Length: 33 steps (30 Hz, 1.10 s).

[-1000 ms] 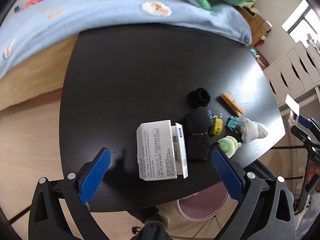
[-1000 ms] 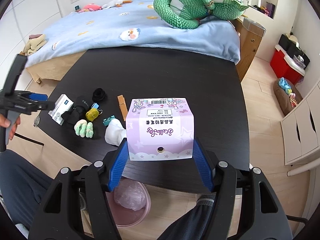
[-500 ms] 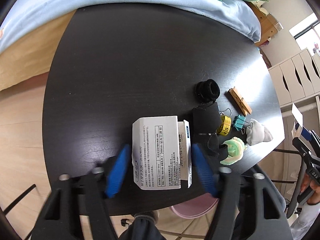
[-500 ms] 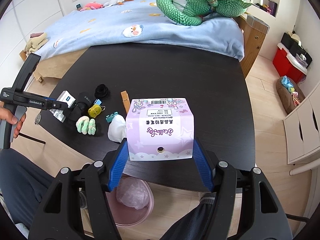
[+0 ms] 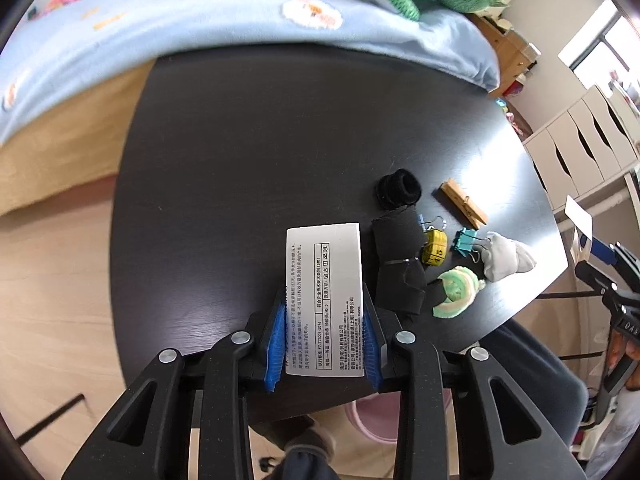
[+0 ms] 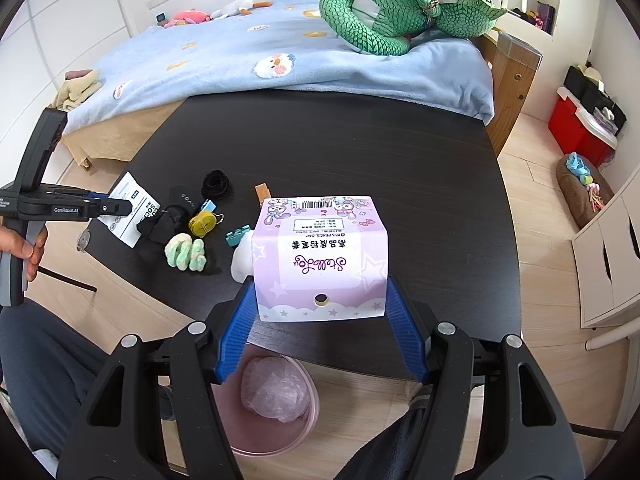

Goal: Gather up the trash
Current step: 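Lift the lilac box with the right gripper while the left gripper grasps the white card, then carry the lilac box over the pink wastebasket and open the right gripper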

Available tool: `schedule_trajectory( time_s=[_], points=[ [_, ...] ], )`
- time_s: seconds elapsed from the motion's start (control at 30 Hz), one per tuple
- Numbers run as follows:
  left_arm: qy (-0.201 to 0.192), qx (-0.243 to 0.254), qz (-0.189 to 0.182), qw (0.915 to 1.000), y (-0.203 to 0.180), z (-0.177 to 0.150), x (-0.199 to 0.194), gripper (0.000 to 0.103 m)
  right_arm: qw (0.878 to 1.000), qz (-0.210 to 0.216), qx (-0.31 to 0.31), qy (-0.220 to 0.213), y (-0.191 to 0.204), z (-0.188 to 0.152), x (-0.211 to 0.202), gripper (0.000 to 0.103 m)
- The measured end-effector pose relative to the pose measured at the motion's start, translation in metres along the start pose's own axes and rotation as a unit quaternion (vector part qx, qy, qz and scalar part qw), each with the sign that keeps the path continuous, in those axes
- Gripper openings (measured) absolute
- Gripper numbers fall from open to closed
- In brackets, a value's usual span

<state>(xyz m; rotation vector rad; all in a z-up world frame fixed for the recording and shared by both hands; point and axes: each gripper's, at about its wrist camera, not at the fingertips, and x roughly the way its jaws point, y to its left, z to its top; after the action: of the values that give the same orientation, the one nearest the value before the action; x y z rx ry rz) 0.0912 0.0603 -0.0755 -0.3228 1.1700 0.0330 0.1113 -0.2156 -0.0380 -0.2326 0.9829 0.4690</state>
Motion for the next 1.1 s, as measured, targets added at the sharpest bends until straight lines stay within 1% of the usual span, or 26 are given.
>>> schedule_trajectory(
  time_s=[0.17,0.3,0.43,0.57,0.83,0.97,1.1],
  points=[
    [-0.046,0.038,0.02,0.998,-0.013,-0.012,-0.029,0.031,1.0,-0.001,0.001,-0.017,0.006,-0.004,-0.015,0.063],
    [-0.082,0.068,0.022,0.9941,-0.029,-0.024,-0.054,0.031,0.999,-0.002,0.001,-0.033,0.012,-0.011,-0.03,0.063],
    [-0.114,0.101,0.014,0.9883,-0.051,-0.041,-0.076,0.032,0.999,-0.002,-0.002,-0.047,0.022,-0.023,-0.046,0.063],
    [-0.134,0.12,-0.004,0.9836,-0.068,-0.057,-0.086,0.031,0.999,-0.003,-0.009,-0.053,0.034,-0.037,-0.056,0.063],
    [-0.153,0.146,-0.029,0.9769,-0.092,-0.083,-0.087,0.032,0.999,0.005,-0.02,-0.049,0.058,-0.065,-0.067,0.063],
    [-0.149,0.161,-0.037,0.9749,-0.101,-0.098,-0.083,0.032,0.999,0.011,-0.026,-0.033,0.068,-0.081,-0.065,0.063],
    [-0.144,0.161,-0.047,0.9751,-0.105,-0.109,-0.081,0.032,0.999,0.017,-0.036,-0.014,0.077,-0.096,-0.058,0.063]
  ],
)
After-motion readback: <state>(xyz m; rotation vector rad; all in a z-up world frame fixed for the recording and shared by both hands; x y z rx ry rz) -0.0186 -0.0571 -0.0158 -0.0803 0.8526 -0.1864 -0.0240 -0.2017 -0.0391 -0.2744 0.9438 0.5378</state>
